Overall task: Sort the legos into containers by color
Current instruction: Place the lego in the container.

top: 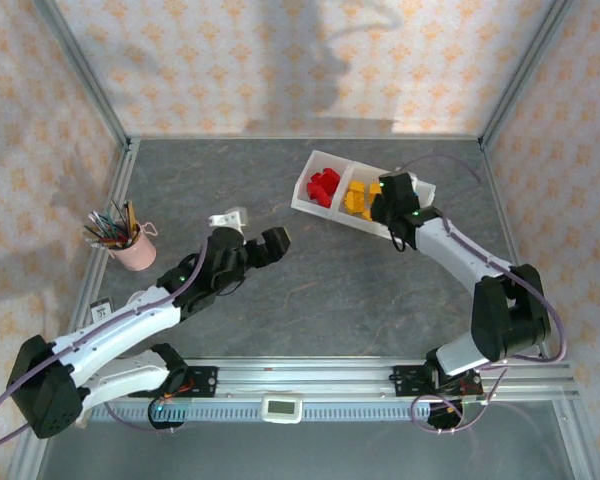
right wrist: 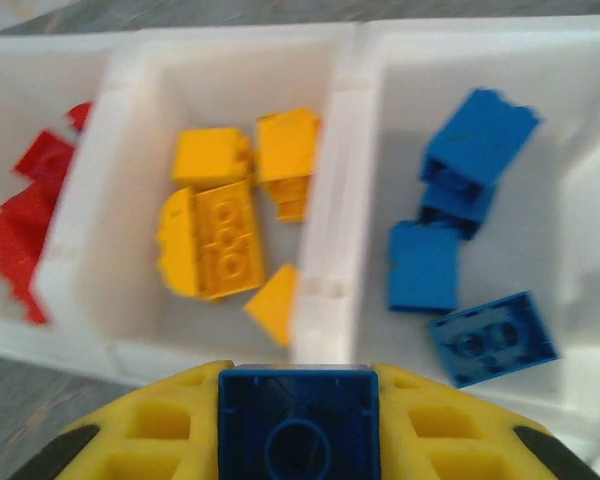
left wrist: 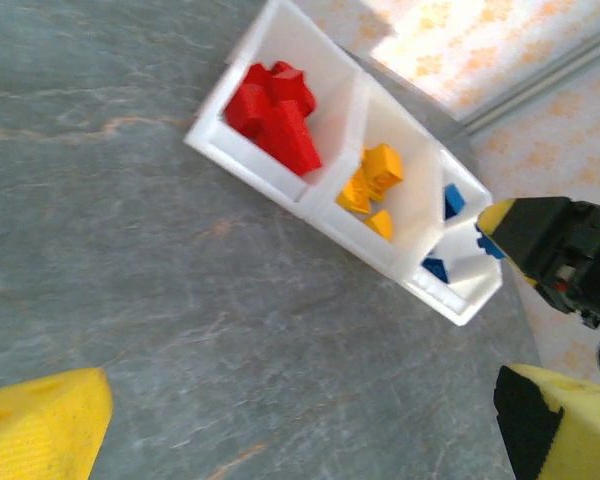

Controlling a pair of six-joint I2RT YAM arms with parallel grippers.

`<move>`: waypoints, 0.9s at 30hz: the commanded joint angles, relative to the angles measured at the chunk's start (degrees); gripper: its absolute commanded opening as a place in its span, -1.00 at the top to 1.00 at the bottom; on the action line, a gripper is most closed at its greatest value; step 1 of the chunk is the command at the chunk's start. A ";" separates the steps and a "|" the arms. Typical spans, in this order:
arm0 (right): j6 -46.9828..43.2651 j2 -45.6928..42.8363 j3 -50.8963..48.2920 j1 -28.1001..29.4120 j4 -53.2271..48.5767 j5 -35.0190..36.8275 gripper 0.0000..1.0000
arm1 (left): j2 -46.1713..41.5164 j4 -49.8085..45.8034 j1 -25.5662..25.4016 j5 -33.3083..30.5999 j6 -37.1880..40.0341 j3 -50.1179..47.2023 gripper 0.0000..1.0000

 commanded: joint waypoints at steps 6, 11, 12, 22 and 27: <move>0.82 7.80 2.51 -5.93 4.00 0.59 0.38 | 5.60 6.09 -2.20 1.43 1.07 4.76 -0.99; 1.34 11.84 4.29 -7.35 4.73 0.63 0.38 | 5.53 5.58 -2.20 0.49 1.39 5.13 -0.98; 1.28 12.34 4.63 -7.51 4.89 0.41 0.38 | 5.51 5.35 -2.24 0.36 1.52 5.12 -0.98; 1.14 14.68 8.21 -7.54 3.63 -0.47 0.08 | 4.44 3.46 -2.20 -1.54 2.63 5.61 -0.99; 0.47 11.29 7.96 -7.57 2.22 -0.38 0.01 | 3.76 3.57 -2.20 -2.03 2.71 5.41 -0.99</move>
